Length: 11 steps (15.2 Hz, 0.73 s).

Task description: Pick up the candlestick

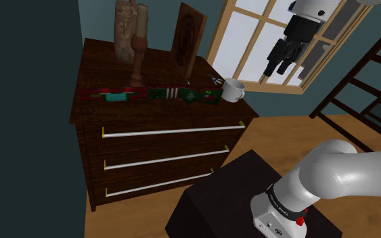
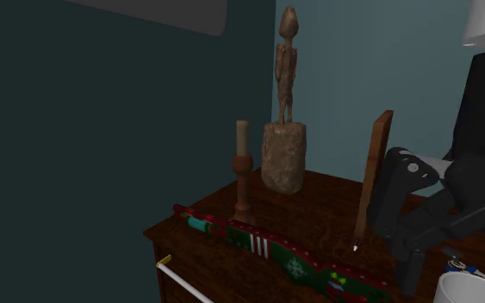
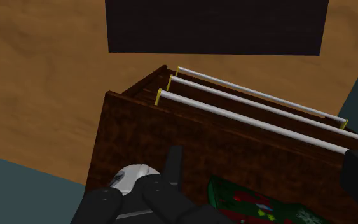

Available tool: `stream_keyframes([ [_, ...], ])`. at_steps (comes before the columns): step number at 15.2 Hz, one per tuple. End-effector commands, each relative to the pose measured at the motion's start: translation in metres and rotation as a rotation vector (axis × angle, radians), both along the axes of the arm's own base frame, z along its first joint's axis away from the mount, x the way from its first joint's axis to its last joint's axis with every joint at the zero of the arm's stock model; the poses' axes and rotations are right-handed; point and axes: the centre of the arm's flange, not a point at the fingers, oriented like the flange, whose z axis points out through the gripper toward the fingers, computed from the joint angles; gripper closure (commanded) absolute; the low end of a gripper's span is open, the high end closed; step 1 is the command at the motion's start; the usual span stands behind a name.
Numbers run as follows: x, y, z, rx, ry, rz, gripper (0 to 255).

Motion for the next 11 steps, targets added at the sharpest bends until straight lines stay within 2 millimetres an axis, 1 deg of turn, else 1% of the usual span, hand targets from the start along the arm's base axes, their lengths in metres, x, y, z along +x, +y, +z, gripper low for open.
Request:
stream_keyframes([
  [1, 0.000, 0.000, 0.000, 0.000, 0.000, 0.000, 0],
  [11, 0.058, 0.101, -0.028, -0.022, -0.188, -0.081, 0],
])
